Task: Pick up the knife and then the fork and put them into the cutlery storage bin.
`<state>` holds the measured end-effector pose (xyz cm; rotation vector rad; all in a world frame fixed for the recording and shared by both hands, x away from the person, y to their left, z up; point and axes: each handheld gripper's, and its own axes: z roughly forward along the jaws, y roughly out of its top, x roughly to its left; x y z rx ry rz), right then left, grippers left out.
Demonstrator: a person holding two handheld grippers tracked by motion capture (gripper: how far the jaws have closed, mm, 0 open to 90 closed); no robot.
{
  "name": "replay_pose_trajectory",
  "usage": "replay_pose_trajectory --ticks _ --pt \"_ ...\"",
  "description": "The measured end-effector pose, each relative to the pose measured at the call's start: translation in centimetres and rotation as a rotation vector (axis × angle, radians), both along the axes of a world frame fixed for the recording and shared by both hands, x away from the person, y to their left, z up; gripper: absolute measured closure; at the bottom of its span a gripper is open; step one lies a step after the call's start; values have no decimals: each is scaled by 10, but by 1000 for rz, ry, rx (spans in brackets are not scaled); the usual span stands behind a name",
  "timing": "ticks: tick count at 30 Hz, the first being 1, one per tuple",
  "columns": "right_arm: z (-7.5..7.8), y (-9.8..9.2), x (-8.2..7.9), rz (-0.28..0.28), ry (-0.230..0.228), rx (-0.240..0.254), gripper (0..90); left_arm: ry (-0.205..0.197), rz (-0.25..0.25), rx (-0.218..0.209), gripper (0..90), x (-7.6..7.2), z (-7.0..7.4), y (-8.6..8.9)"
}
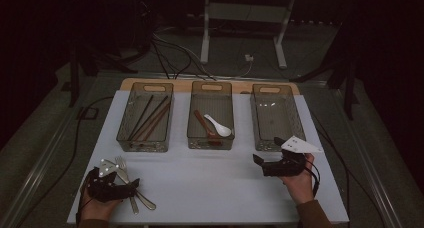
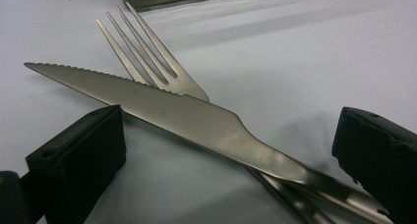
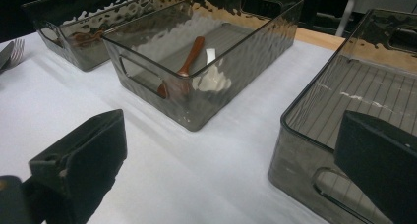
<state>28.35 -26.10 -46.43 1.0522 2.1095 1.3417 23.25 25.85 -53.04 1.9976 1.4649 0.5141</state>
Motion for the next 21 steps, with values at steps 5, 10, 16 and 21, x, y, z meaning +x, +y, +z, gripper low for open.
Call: replay_pose_trajectory --ticks 5,10,16,21 --pt "-1 1 0 3 2 -5 0 -1 8 26 35 3 1 -5" --pt "-2 2 1 3 2 -11 0 -4 10 27 64 7 1 -9" --pt "-1 0 0 -3 4 -13 0 2 36 21 76 6 2 -5" --pt "-1 -1 0 -5 2 -9 0 9 42 27 76 6 2 0"
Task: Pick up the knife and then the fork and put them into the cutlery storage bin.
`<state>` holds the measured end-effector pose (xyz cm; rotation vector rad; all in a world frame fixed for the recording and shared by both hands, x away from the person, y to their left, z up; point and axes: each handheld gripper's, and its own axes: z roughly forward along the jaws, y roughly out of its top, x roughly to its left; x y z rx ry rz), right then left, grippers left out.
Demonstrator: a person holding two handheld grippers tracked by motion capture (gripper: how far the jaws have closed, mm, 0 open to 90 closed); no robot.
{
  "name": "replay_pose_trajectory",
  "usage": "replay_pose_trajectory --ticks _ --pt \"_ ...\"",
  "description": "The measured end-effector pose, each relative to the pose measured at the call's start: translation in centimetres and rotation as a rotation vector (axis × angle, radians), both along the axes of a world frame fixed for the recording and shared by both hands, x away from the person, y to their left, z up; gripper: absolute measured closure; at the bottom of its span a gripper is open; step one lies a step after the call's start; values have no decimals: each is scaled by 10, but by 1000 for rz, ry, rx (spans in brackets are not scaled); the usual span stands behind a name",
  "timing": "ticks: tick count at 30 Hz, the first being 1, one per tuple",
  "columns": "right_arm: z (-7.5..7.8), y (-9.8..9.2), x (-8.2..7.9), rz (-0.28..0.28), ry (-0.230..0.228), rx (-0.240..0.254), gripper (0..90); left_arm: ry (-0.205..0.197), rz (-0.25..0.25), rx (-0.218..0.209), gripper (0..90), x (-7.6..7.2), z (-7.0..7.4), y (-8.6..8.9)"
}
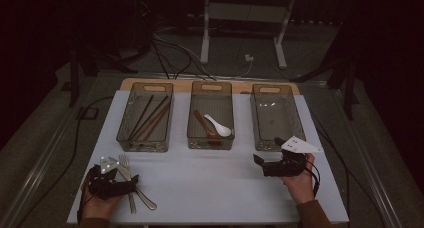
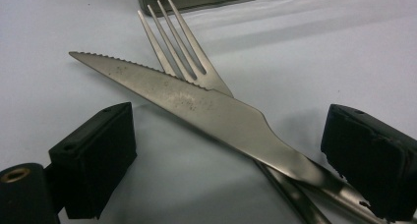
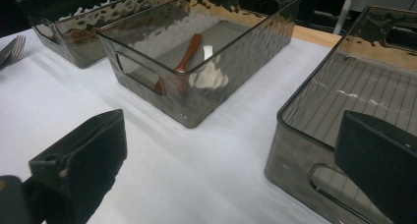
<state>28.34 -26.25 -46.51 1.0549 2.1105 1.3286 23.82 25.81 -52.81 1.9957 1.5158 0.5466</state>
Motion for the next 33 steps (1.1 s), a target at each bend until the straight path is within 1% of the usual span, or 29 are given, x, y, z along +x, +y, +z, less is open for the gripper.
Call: replay_pose_trajectory --ticks 3,7,10,14,18,24,28,32,33 --pt "0 0 0 -2 0 1 0 10 -7 26 62 1 -1 -4" --pt "0 1 0 1 1 -1 0 10 -2 24 56 2 -1 -6" --pt "-1 2 1 2 1 -4 0 11 -7 25 57 2 -1 -8" --pt "-1 2 1 1 1 -5 0 17 -29 26 73 2 0 -12" --pt "-1 2 0 1 2 -5 0 14 -52 28 92 3 1 -19" --pt "0 2 0 -1 1 -7 0 12 -60 31 185 5 4 -24" --pt "-1 2 0 -1 3 -8 0 6 -78 30 310 5 6 -28" --pt "0 1 0 -2 3 -7 0 3 -53 16 453 7 7 -26" --pt "0 1 0 -1 3 -5 0 5 -48 4 464 7 7 -25"
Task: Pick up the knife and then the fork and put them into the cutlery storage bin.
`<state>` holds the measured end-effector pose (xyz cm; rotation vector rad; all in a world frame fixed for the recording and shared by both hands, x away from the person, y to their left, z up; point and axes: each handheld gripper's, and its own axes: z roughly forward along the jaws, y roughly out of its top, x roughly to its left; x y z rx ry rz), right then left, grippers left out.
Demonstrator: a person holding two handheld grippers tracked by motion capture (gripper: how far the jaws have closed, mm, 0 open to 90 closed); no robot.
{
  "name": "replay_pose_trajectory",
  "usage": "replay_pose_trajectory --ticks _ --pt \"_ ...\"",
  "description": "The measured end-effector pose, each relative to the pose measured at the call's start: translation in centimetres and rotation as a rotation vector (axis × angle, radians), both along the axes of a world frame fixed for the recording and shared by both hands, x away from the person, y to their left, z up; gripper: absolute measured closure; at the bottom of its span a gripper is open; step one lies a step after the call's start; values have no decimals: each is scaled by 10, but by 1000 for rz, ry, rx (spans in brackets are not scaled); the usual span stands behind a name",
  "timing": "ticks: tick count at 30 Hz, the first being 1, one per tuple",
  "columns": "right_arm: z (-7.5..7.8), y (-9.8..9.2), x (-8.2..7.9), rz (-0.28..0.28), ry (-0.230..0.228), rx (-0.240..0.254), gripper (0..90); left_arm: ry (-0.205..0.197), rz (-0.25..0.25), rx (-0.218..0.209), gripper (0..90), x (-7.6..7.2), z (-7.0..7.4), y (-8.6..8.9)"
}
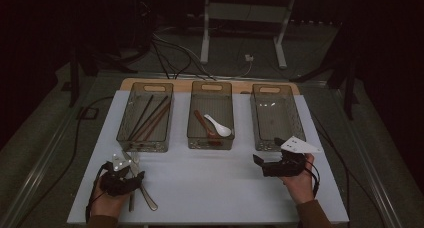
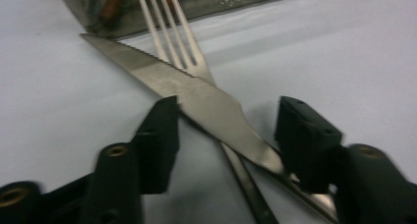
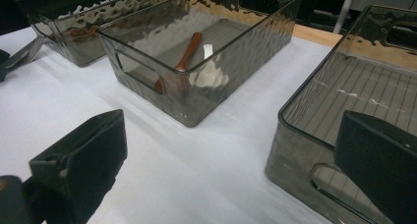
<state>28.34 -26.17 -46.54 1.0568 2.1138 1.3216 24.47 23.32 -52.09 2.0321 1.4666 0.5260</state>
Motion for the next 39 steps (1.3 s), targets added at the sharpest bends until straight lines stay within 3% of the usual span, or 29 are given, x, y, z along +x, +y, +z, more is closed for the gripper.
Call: replay_pose_trajectory --ticks 5,11,15,23,33,39 --pt "0 -2 0 -3 0 2 0 9 30 -69 534 1 1 7" --pt "0 -1 0 -1 1 0 0 14 47 -85 562 1 2 7" --pt "1 -1 -1 0 -2 3 0 20 21 -102 560 -2 2 9" --pt "1 0 -1 5 -1 1 0 27 4 -84 490 -6 2 6" --pt "1 1 -1 7 -1 1 0 21 -1 -40 372 13 1 13" --pt "0 1 -1 7 2 0 0 19 14 -60 325 20 -1 11"
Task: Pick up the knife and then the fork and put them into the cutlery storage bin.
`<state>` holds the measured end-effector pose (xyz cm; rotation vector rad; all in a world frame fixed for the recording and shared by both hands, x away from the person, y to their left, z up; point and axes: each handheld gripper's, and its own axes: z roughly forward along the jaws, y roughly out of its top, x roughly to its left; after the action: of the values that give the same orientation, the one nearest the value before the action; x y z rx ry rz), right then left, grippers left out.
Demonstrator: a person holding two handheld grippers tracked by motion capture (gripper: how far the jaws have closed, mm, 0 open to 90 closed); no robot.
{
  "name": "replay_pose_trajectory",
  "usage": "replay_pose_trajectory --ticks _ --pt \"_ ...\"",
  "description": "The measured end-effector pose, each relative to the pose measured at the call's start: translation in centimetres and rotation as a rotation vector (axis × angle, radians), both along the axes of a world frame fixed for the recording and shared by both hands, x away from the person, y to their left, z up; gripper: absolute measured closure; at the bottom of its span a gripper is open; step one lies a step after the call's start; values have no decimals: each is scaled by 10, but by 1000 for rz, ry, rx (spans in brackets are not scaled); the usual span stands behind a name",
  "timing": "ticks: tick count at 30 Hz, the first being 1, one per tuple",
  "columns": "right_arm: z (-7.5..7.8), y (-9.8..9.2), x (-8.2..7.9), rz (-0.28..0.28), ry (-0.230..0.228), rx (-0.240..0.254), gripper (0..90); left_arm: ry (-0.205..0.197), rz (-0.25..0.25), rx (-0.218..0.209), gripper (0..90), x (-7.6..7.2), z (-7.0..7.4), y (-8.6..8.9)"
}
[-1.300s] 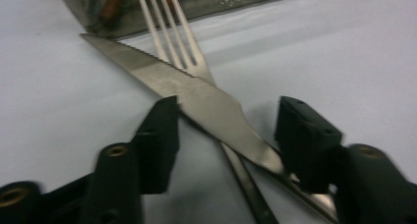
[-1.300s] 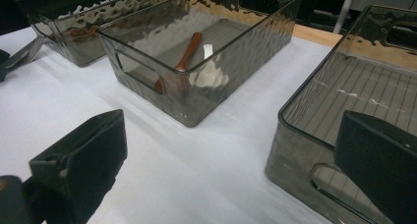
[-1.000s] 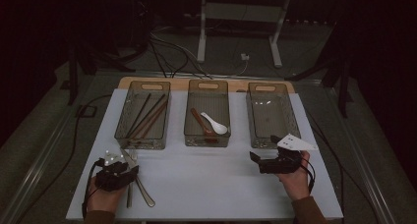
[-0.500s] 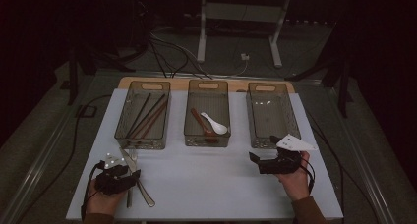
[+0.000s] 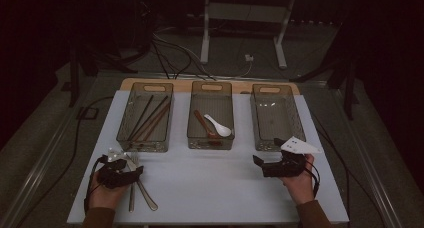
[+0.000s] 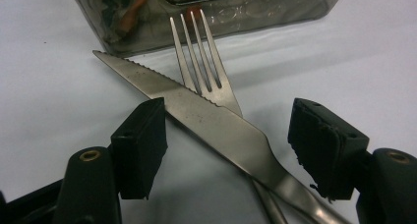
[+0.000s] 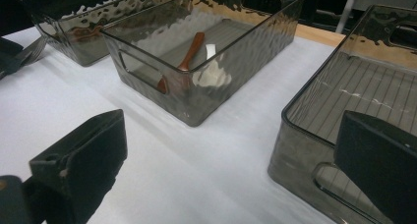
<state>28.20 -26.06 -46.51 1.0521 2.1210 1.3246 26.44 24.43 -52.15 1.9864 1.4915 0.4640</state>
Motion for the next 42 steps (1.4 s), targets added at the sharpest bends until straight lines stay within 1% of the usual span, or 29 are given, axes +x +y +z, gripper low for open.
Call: replay_pose_trajectory --ticks 2,5,7,9,11,12,13,14,16,17,19,20,21,22,23,24,25,27,29,30,32,33,36,38,40,42 --pt "0 0 0 1 0 -1 0 -5 1 -5 366 -2 0 1" --pt "0 0 0 1 0 -1 0 3 5 -24 432 -6 1 1" --pt "0 0 0 1 -1 0 0 5 -3 -19 457 -8 2 1" --pt "0 0 0 1 0 1 0 2 -6 -15 464 -9 2 0" --pt "0 0 0 1 -1 0 0 2 -12 -14 494 -10 3 2" --pt "0 0 -1 2 -2 0 0 -6 -22 -27 515 -10 4 3" --pt "0 0 -1 2 -3 1 0 -16 -29 -27 544 -12 5 4" --pt "1 -1 -1 -1 -3 3 0 -26 -28 -9 565 -13 8 6" --pt "1 -2 0 -4 -3 7 0 -39 -20 -4 648 -14 12 9" --pt "1 -3 0 -5 -2 8 0 -42 -8 8 706 -14 14 11" --pt "1 -2 0 -4 -1 7 0 -32 -9 23 855 -13 14 13" --pt "1 -2 0 -2 -2 4 0 -25 -4 43 900 -13 13 12" --pt "1 -2 0 -2 -2 2 0 -9 -6 65 900 -12 11 10" --pt "1 -1 0 -2 -3 4 0 11 -10 74 900 -12 9 9" --pt "1 -1 0 -1 -3 3 0 23 -10 86 900 -12 7 8" --pt "1 -1 0 -3 -3 2 0 21 -8 88 900 -13 6 8" --pt "1 -2 -1 -2 -2 4 0 25 -1 77 900 -13 6 9" --pt "1 -2 -1 -6 -2 8 0 33 -1 75 900 -13 6 8" --pt "1 -3 0 -6 -2 9 0 41 -19 57 900 -15 6 6" --pt "1 -2 0 -4 -2 7 0 41 -27 56 900 -17 6 5" --pt "1 -2 -1 -1 -2 8 0 49 -48 30 900 -20 6 3" --pt "1 -2 0 -2 -2 5 0 51 -59 24 900 -21 6 2" --pt "0 -1 0 -1 -3 2 0 51 -69 10 900 -24 6 -1" --pt "0 0 0 0 -3 2 0 51 -79 5 900 -25 6 -4" --pt "0 0 0 0 -2 3 0 54 -114 -14 900 -26 5 -10" --pt "0 0 0 0 0 1 0 50 -134 -7 900 -27 5 -20"
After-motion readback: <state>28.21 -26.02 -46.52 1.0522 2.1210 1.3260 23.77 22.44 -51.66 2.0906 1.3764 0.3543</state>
